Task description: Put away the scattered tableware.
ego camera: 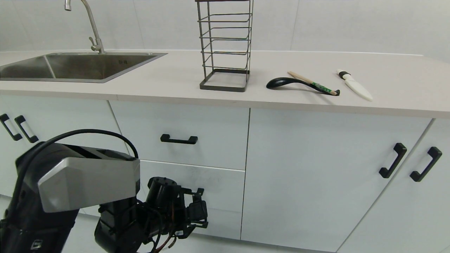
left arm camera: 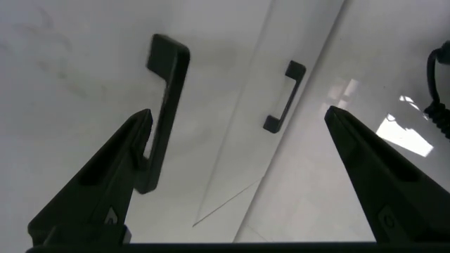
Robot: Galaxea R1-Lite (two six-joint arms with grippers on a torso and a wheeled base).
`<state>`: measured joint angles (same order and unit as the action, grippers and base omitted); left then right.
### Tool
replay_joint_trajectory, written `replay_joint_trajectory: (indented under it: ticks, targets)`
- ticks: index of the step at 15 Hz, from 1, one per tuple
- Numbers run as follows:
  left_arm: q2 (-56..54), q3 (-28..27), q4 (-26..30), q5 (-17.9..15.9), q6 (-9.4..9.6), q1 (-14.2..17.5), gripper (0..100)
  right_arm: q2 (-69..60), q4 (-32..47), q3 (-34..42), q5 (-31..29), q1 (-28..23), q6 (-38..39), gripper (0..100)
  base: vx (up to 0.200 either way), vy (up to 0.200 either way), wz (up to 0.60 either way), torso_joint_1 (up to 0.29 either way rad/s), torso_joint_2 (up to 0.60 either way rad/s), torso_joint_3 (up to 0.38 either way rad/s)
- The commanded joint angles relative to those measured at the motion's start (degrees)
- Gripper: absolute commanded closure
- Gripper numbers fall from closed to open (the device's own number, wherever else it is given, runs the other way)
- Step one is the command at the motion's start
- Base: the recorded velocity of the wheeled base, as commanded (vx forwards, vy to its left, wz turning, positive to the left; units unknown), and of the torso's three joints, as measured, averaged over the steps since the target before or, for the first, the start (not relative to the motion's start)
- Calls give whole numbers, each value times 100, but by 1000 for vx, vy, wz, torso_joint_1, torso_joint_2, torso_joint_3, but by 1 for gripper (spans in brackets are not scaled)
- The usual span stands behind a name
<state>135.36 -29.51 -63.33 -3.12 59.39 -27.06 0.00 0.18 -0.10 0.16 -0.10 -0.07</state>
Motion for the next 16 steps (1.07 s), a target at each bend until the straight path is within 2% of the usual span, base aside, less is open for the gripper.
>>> replay_joint_trajectory:
  ticks: [1,4,7,12,16]
  targets:
    - [43,-213,216,4,11,-10,0,9,-1,1,2,1,-1,100,0,0,0,0,0,0]
    - [227,-520,269,4,20,17,0,9,-1,1,2,1,-1,100,0,0,0,0,0,0]
    - [324,-573,269,4,20,96,0,9,-1,1,2,1,-1,100,0,0,0,0,0,0]
    - [350,-432,392,-4,37,78,0,9,-1,1,2,1,-1,100,0,0,0,0,0,0]
    - [262,-90,339,4,37,52,0,9,-1,1,2,1,-1,100,0,0,0,0,0,0]
